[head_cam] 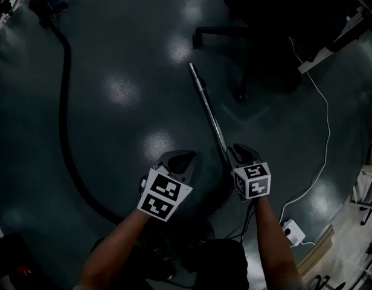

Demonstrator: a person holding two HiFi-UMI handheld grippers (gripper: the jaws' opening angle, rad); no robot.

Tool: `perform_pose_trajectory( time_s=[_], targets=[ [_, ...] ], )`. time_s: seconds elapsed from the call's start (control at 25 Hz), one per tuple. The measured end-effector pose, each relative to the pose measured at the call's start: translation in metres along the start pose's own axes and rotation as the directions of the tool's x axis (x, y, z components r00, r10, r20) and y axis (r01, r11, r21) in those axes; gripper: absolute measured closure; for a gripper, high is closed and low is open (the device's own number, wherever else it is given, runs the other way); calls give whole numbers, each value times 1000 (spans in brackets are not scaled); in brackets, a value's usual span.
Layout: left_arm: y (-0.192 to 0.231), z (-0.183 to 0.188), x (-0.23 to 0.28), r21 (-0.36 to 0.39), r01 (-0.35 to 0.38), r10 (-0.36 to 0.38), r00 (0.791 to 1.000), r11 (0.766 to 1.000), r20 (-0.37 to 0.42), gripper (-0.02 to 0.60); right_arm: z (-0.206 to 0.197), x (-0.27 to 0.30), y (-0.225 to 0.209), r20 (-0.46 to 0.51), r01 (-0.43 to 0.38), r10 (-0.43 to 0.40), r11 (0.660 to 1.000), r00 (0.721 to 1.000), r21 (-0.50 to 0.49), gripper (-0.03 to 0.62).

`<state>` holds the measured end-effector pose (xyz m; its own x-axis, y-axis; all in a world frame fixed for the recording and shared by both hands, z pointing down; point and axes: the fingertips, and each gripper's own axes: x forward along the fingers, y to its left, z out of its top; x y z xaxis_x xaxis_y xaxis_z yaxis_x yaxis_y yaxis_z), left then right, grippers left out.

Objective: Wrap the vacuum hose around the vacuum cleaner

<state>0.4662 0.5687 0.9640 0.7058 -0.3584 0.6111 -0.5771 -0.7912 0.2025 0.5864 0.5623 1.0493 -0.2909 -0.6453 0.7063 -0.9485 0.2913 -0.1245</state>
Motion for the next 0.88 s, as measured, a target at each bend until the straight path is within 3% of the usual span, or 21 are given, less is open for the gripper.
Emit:
perform_pose_trajectory(
  time_s=[0.4,0.88],
  targets=[
    [11,-63,76,82,68,-63,996,994,-61,574,-76,103,-35,-78,1,-1,1000,997,-4,393],
    [41,-104,105,127,67,-53,992,990,-116,574,-134,160,-52,-197,18,-22,1000,980,-21,393]
  ],
)
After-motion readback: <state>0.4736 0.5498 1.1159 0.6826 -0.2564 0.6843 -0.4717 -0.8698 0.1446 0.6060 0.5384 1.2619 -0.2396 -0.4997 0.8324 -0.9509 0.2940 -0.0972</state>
